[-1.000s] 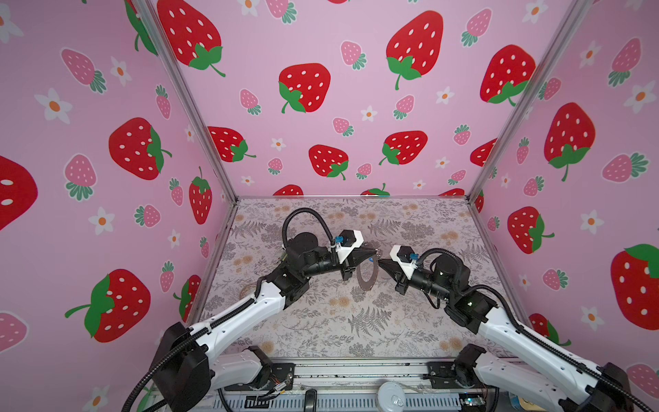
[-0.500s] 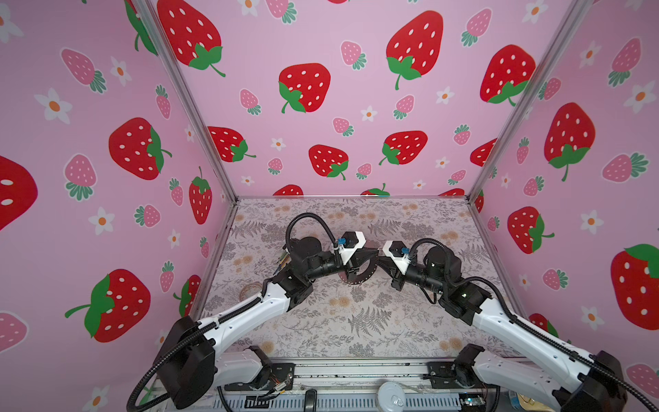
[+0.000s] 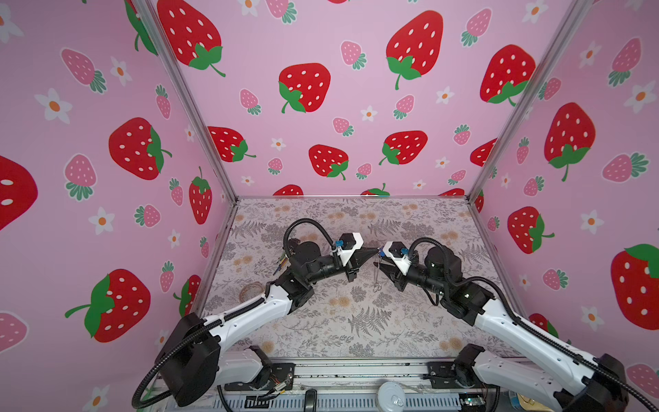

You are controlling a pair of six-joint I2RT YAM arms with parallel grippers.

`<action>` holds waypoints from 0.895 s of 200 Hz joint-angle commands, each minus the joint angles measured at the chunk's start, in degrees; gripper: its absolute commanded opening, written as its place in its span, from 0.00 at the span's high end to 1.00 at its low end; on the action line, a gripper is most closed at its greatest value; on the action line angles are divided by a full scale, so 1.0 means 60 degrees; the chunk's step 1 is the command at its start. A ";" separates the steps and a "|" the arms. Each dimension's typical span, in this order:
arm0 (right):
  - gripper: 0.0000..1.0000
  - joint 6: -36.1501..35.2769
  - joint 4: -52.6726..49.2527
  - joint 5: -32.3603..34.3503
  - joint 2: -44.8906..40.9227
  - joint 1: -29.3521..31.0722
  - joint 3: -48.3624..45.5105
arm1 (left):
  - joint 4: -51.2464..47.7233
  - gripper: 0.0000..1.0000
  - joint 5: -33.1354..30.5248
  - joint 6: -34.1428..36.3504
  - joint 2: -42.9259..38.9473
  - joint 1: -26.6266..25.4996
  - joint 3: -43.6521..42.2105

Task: Put the keys on the keyring

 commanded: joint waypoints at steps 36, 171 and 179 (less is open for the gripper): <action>0.63 -0.0639 -0.1331 0.0194 -0.1807 -0.0044 -0.0430 | 0.0857 1.00 0.1851 -0.0554 0.0093 0.0367 0.0097; 0.78 0.0287 -0.0370 -0.1907 -0.1599 -0.0336 0.0232 | -0.0007 1.00 0.2941 -0.0195 -0.0066 0.0391 0.0360; 0.78 0.0338 -0.0255 -0.1941 -0.1588 -0.0336 0.0248 | -0.0042 1.00 0.2970 -0.0168 -0.0066 0.0391 0.0373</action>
